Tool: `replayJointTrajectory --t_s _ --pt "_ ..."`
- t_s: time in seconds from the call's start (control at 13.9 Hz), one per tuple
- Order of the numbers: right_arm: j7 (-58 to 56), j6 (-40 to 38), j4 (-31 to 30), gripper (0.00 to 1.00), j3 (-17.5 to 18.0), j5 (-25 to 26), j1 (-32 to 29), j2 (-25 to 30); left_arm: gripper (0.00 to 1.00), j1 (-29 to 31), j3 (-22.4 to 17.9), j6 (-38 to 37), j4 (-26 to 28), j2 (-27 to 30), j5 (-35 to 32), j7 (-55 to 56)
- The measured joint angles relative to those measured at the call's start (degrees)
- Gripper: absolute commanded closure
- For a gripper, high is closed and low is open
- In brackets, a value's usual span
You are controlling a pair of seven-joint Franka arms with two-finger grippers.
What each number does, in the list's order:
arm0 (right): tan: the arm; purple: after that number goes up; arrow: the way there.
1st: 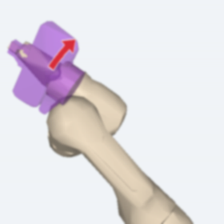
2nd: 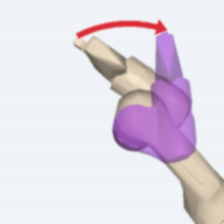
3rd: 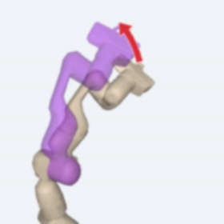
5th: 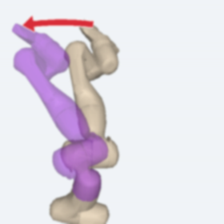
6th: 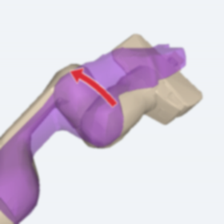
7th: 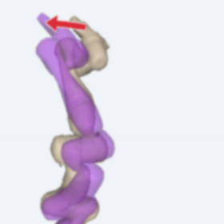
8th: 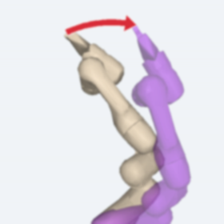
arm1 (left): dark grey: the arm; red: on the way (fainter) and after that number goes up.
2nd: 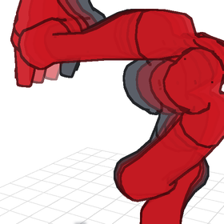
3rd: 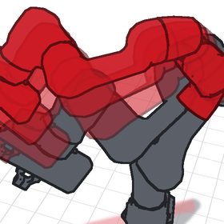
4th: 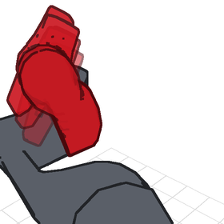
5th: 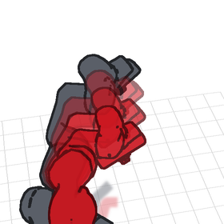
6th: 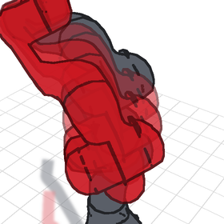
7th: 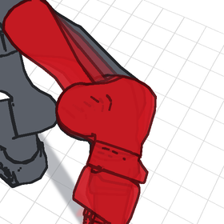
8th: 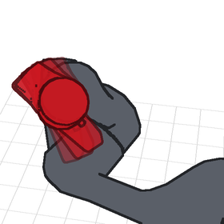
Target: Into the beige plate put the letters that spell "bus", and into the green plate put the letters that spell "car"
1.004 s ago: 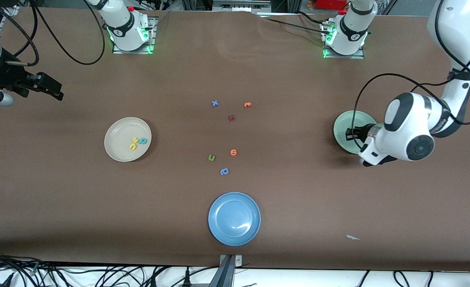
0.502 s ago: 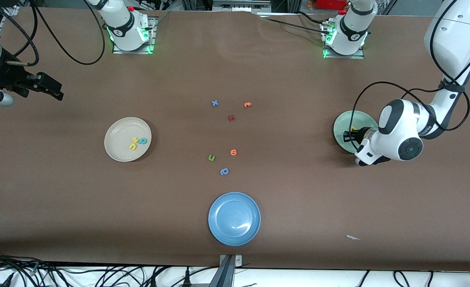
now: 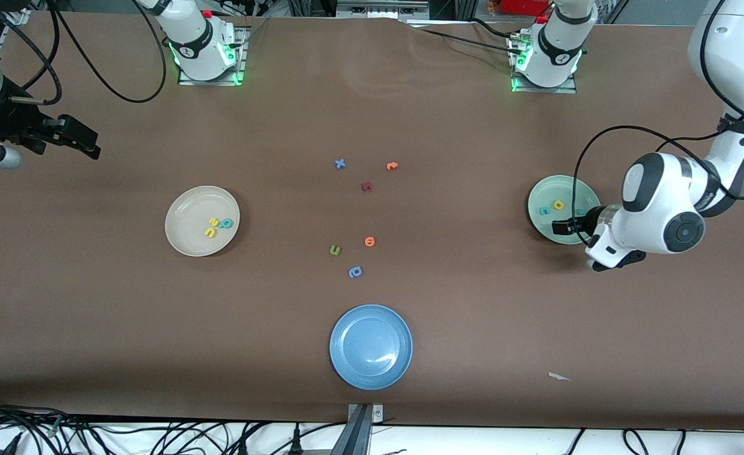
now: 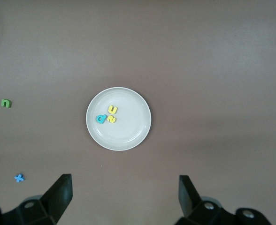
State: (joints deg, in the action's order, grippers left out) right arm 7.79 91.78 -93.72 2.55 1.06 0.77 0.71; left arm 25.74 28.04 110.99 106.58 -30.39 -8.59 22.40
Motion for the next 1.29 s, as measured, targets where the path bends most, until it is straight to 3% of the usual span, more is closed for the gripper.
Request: replayJointTrajectory --t_s 0.36,0.79,1.08,1.29 --pt "0.00 -0.01 0.00 0.00 0.00 0.00 0.00 0.00 0.00 0.32 0.35 -2.98 -3.10 2.96 0.00 -0.40" --pt "0.00 -0.01 0.00 0.00 0.00 0.00 0.00 -0.01 0.00 1.51 0.33 -20.11 -20.95 6.23 -0.01 -5.54" --pt "0.00 -0.01 0.00 0.00 0.00 0.00 0.00 -0.01 0.00 1.52 0.49 -24.02 -29.58 6.76 -0.01 -6.02" --pt "0.00 -0.01 0.00 0.00 -0.01 0.00 0.00 -0.01 0.00 1.48 0.65 -24.40 -31.89 7.92 -0.01 -6.03"
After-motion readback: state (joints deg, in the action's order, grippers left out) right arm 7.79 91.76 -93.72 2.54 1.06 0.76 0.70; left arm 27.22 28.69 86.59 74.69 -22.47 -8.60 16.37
